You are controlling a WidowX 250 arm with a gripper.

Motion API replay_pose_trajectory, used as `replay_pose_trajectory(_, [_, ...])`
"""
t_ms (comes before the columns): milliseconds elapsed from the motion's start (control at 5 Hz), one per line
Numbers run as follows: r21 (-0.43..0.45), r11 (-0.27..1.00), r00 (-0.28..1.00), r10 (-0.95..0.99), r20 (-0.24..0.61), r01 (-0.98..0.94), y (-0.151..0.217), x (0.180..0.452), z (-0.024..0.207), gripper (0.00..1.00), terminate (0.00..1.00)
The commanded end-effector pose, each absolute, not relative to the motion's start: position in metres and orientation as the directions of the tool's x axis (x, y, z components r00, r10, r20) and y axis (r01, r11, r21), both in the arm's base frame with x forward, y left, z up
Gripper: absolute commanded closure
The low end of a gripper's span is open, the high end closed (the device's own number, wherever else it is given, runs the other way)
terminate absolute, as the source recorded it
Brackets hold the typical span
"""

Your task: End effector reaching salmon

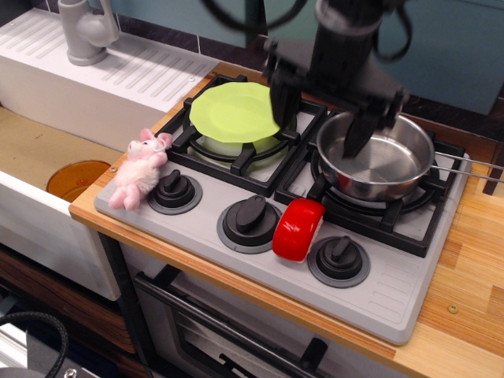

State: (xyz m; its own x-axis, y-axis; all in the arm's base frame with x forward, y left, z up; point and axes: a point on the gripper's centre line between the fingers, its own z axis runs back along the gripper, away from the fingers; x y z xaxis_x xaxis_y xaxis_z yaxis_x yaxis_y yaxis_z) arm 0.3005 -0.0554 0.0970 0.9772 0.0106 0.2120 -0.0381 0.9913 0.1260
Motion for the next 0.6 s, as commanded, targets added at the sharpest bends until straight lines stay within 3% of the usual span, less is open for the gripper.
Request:
replay_pose_trajectory(0, [0.109,0.993,0.959,0.014,0.284,-0.047,-0.053,0.290,0.100,0.00,0.00])
replay_pose_trajectory(400, [0.021,0.997,0.944,0.058,0.324,-0.068,-0.058,0.286,0.070,0.00,0.00])
